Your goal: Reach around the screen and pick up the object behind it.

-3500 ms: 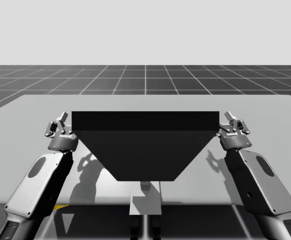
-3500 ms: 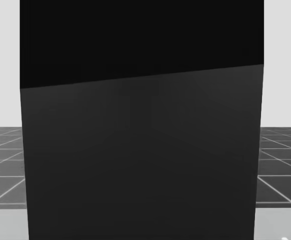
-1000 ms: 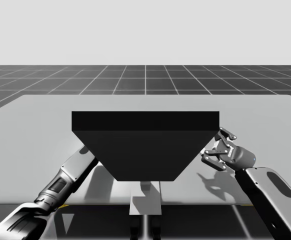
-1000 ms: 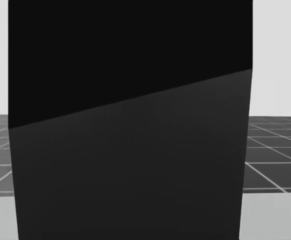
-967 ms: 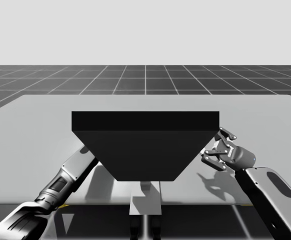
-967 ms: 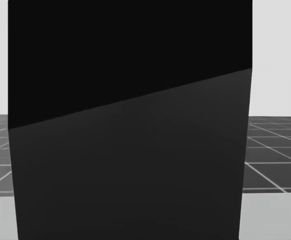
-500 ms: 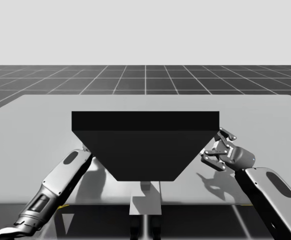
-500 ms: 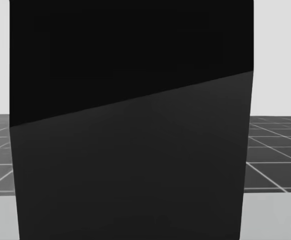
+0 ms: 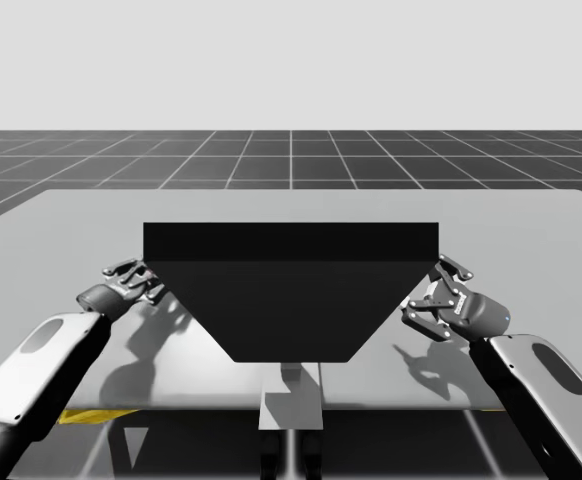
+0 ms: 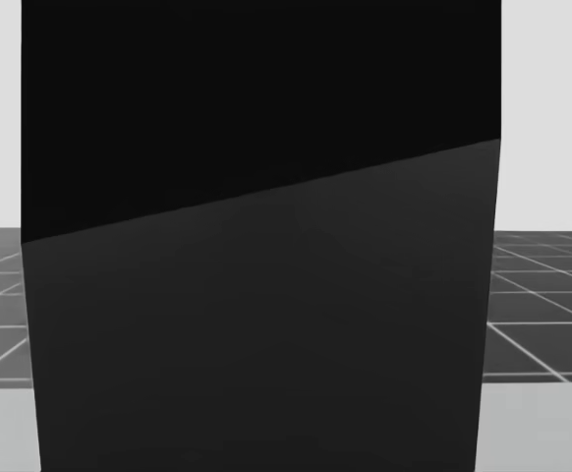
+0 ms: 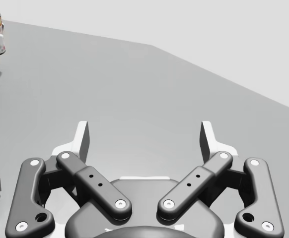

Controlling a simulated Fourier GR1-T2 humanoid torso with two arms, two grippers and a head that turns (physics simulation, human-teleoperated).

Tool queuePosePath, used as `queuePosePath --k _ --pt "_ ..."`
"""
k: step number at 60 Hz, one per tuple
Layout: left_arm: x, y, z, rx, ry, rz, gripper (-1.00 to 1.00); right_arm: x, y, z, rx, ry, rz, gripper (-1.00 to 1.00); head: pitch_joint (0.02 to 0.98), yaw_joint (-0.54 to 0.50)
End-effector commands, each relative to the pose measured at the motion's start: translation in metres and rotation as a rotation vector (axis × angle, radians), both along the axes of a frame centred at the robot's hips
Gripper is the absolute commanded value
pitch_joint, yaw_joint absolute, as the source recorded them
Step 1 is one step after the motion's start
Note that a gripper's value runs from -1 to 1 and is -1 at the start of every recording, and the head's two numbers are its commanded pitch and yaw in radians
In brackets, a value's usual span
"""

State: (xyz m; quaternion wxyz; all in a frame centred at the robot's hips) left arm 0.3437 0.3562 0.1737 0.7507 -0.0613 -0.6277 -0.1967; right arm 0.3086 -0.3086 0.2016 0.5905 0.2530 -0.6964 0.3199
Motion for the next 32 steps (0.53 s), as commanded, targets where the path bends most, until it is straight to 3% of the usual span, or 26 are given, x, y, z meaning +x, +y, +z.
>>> queuePosePath --k 1,12,17,21,32 --pt "0.007 0.019 0.053 0.004 -0.106 -0.059 1.0 0.0 0.0 0.0 0.0 0.0 -0.004 -1.0 0.158 -0.03" --pt "-0.003 0.03 0.103 -0.004 -0.206 -0.012 1.0 0.002 0.001 -0.002 -0.009 0.008 -0.025 -1.0 0.156 -0.03" --pt "-0.014 0.025 0.133 -0.062 -0.3 0.034 1.0 0.003 0.002 -0.003 -0.012 0.014 -0.041 -1.0 0.156 -0.03" --pt "-0.021 0.02 0.149 -0.081 -0.354 0.046 1.0 0.005 0.002 -0.004 -0.017 0.017 -0.053 -1.0 0.156 -0.03" --pt "-0.039 0.004 0.194 -0.099 -0.485 0.053 1.0 0.006 0.003 -0.005 -0.013 0.018 -0.056 -1.0 0.156 -0.03"
